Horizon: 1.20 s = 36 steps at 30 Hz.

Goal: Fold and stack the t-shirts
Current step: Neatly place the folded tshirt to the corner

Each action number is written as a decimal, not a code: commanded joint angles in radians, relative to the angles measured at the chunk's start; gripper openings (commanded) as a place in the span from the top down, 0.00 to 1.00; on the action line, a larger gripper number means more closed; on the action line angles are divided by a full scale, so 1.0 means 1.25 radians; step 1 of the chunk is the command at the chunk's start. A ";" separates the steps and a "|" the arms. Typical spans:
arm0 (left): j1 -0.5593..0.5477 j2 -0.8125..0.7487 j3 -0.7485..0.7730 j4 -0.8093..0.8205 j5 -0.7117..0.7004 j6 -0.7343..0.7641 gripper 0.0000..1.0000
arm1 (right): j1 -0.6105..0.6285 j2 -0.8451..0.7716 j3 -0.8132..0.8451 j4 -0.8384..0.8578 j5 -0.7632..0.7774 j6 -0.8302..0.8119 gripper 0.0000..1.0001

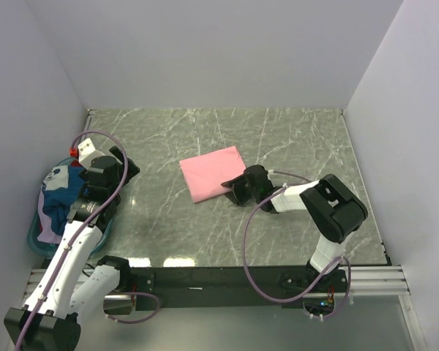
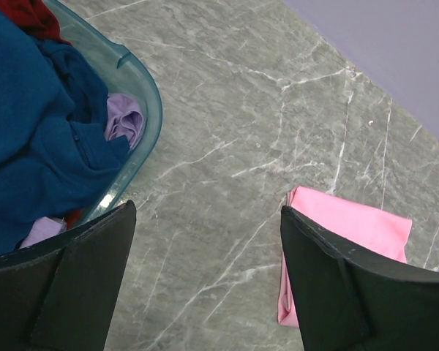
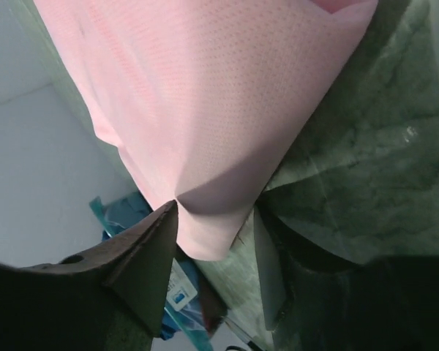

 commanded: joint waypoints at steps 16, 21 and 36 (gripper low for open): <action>0.002 0.009 0.007 0.013 0.000 0.019 0.15 | -0.111 0.036 0.067 0.052 0.065 0.033 1.00; 0.002 0.016 0.008 0.013 0.000 0.020 0.15 | -0.156 0.059 0.104 0.053 0.071 0.033 1.00; 0.002 0.043 0.014 0.005 -0.003 0.020 0.15 | -0.452 0.117 0.225 -0.027 0.059 -0.089 1.00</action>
